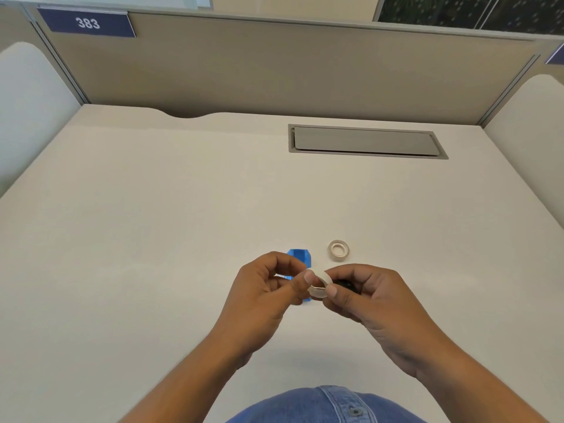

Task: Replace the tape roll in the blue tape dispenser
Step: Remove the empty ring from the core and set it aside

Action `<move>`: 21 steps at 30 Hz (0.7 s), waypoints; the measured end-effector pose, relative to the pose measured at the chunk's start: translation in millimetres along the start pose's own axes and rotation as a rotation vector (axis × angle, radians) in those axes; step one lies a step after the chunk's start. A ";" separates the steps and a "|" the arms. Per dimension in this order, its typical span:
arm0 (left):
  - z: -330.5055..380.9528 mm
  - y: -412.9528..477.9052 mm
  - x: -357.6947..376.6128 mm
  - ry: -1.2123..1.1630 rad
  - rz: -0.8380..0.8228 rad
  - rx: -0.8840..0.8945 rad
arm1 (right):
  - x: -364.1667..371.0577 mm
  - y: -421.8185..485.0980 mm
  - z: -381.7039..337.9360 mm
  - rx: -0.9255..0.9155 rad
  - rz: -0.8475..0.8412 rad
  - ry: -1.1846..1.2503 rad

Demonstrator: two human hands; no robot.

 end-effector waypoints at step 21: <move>24.1 -16.6 21.4 0.465 0.183 0.340 | 0.2 5.9 21.4 0.214 0.170 0.262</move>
Point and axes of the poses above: each hand's wrist, its own y-axis towards the middle knuckle, its own x-axis out of the palm, z = x × y, the point moved 7 cm from there along y, towards the middle knuckle, and after that the axes turned 15 degrees about y, right-handed, at the moved point
